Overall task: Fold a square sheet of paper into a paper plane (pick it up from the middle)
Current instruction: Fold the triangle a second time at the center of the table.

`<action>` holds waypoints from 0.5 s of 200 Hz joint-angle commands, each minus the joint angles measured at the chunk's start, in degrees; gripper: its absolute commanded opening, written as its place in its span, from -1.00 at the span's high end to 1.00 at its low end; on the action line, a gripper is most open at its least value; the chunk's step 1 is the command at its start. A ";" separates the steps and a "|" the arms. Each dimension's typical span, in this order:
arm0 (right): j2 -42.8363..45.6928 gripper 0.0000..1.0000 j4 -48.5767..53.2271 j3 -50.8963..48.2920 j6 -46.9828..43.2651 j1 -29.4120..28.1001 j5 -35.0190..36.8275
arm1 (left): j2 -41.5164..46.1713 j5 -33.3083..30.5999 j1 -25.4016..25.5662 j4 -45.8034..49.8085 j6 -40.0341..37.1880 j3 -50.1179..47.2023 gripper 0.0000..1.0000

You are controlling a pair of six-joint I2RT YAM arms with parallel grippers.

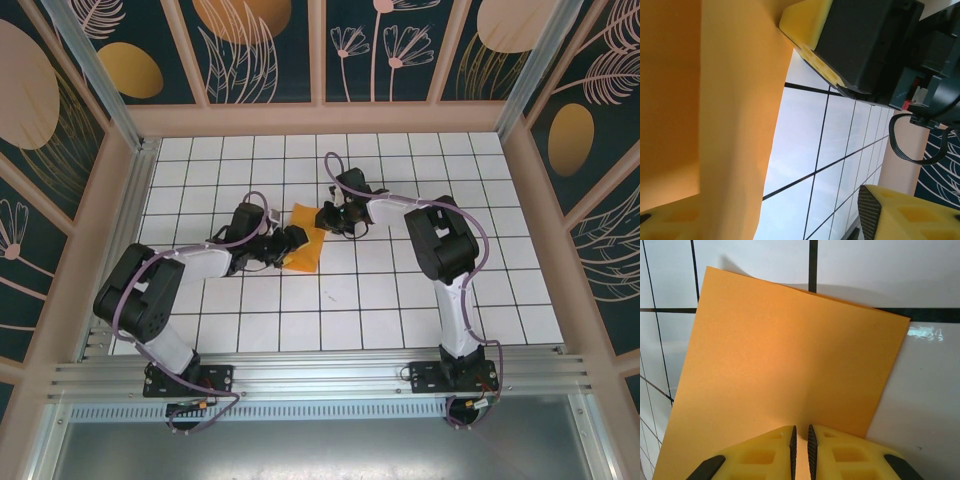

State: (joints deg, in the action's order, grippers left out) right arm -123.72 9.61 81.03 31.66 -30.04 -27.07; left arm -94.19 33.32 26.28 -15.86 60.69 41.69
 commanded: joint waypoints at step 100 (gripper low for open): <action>-3.78 0.64 4.63 -0.61 -0.46 0.42 3.69 | 0.35 -17.01 0.52 21.43 -5.73 7.02 1.00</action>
State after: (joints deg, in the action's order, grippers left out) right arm -123.81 9.65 81.08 31.64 -30.02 -27.03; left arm -92.90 18.61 26.28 2.07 55.59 45.87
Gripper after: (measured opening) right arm 0.184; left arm 0.059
